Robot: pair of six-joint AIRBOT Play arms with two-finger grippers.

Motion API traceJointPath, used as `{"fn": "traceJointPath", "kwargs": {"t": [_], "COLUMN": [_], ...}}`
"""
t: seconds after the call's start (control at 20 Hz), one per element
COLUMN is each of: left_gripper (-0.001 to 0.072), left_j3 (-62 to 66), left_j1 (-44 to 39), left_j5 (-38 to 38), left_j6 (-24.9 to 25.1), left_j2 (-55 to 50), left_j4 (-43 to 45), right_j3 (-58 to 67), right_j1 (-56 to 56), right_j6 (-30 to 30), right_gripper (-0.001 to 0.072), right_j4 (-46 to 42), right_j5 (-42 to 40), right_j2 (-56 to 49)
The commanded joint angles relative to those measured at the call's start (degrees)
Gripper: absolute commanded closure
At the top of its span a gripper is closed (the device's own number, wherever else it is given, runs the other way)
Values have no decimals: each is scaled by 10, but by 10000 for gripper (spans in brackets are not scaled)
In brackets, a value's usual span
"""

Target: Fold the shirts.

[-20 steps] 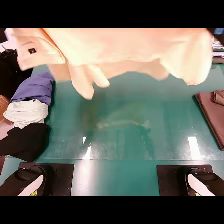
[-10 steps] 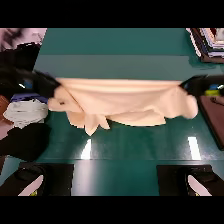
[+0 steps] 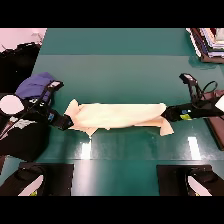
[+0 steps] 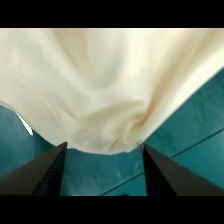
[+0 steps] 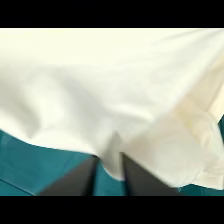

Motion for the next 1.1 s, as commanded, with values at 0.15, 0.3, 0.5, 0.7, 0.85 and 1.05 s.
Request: {"fn": "traceJointPath", "kwargs": {"t": [0.15, 0.3, 0.5, 0.7, 0.85, 1.05], "left_gripper": [158, 159, 159, 158, 159, 674], "left_j3": [81, 105, 105, 106, 106, 118], "left_j1": [0, 25, 76, 76, 76, 76], "left_j5": [-7, 92, 120, 162, 176, 198], "left_j6": [-10, -64, -41, -14, -18, -18], "left_j2": [0, -7, -126, -268, -318, -321], "left_j4": [59, 136, 41, -56, -62, -59], "right_j3": [21, 33, 33, 32, 32, 32], "right_j1": [-47, -92, -116, -116, -124, -188], "right_j6": [21, 21, 21, 21, 21, 12], "right_gripper": [277, 277, 279, 278, 278, 278], "right_j4": [2, 2, 2, -5, -4, -3], "right_j5": [26, 27, 27, 17, 19, 45], "right_j2": [75, 94, 94, 94, 87, 16]}}
